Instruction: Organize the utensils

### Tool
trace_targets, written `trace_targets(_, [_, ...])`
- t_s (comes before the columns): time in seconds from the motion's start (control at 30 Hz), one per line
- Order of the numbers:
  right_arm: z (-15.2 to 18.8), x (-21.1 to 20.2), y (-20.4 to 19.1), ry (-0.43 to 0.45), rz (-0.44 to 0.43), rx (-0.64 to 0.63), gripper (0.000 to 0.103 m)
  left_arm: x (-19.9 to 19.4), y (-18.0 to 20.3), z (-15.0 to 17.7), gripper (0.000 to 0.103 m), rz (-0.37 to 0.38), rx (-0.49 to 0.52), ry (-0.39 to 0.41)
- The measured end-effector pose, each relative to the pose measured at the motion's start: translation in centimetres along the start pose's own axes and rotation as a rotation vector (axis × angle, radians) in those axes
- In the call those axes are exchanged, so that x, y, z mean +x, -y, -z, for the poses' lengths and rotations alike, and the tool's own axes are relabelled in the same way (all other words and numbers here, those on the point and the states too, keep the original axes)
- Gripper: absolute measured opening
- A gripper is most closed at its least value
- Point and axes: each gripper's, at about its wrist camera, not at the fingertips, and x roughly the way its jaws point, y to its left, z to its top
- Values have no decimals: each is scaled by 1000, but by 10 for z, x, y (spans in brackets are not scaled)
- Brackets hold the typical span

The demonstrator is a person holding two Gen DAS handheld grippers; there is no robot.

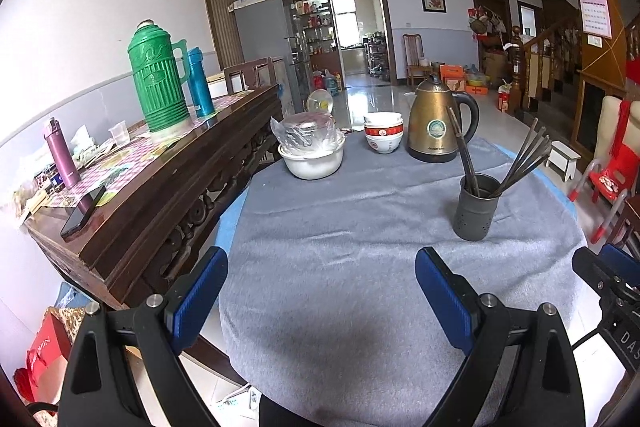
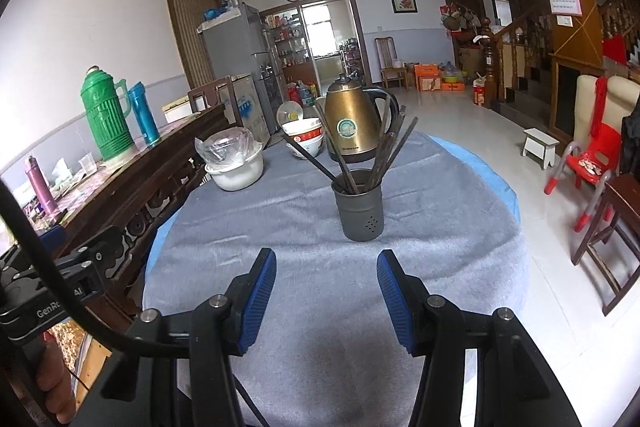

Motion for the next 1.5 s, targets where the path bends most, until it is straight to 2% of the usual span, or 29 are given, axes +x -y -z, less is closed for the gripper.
trace_targets(0.5, [-2,-1,-20,-2,11,-10,56,-2,-18,6,95,-5,-42,7])
trace_targets(1.5, [-4,1,-20,0,33,11,56,-4,-23,6,95,-1,-46,13])
